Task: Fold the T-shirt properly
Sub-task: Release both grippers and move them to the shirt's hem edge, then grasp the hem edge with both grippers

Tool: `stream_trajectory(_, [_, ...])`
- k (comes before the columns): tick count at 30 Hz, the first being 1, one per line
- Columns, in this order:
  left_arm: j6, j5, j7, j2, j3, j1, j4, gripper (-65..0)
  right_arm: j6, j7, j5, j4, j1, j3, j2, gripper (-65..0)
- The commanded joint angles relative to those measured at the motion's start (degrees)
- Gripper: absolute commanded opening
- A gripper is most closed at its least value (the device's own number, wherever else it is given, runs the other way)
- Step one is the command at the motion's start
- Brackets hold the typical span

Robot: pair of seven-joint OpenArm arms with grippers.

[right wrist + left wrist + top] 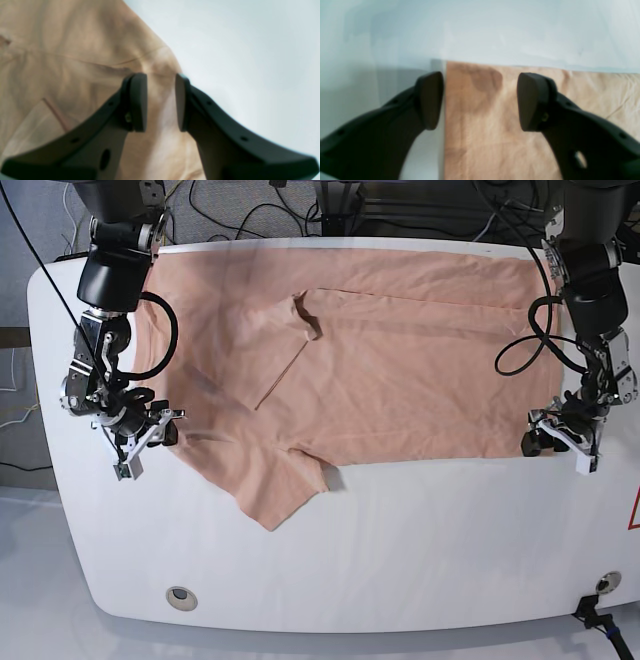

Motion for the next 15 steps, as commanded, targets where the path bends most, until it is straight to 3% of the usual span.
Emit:
stream_trajectory(1, [-0.1, 0.3, 1.3, -0.3, 0.1, -0.7, 0.4, -31.4, 0.3, 1.4, 0.6, -2.3, 3.1, 0.2, 0.9, -45.8])
stream_trajectory(6, [-0.1, 0.3, 1.3, -0.3, 0.1, -0.5, 0.4, -31.8, 0.3, 6.2, 0.6, -6.6, 4.4, 0.2, 0.9, -45.8])
stream_trajectory(12, [-0.2, 0.3, 1.3, -0.3, 0.1, -0.4, 0.4, -31.5, 0.3, 7.7, 0.6, -12.4, 7.8, 0.1, 0.9, -45.0])
stream_trajectory(15, [-0.2, 0.3, 1.4, -0.3, 0.1, -0.4, 0.4, -25.4, 0.2, 9.9, 0.6, -14.1, 8.3, 0.1, 1.0, -36.3])
